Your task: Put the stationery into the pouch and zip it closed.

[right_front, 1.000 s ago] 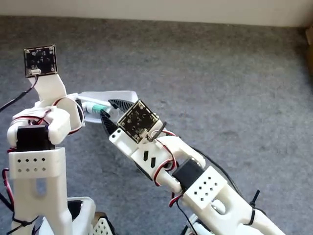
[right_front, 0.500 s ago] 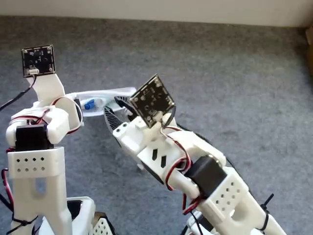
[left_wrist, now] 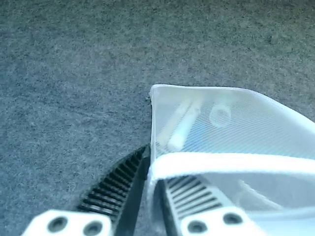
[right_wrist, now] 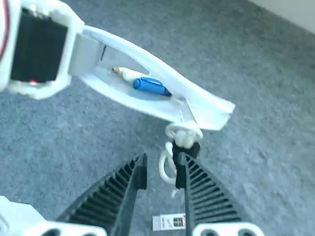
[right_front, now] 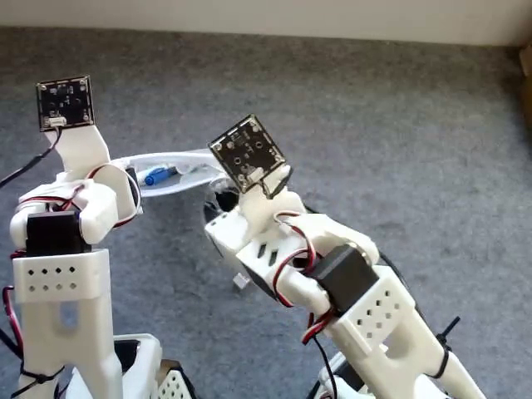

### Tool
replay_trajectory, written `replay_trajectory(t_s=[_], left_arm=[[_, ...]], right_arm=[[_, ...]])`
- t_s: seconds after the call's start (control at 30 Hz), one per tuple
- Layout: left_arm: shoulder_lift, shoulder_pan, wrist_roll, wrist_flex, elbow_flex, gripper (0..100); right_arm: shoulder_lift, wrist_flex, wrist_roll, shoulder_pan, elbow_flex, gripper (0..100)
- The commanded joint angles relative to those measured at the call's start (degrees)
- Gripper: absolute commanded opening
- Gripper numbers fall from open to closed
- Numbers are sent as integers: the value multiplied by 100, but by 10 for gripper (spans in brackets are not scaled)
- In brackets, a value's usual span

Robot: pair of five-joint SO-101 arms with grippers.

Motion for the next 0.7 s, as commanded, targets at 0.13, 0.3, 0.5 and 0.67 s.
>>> replay_trajectory(t_s=[0.13, 0.3, 0.5, 0.67], left_arm=[[-57, -426, 35, -114, -75, 7], [-66, -655, 35, -114, -57, 7], [-66, -681, 35, -114, -31, 7], [-40, -681, 18, -105, -22, 7]], right_arm=[[-110, 1138, -888, 1121, -409, 99], [716, 1534, -2013, 1279, -409, 101], [2132, 1569, -3420, 1253, -453, 102], [2976, 1552, -4044, 1191, -470, 102]])
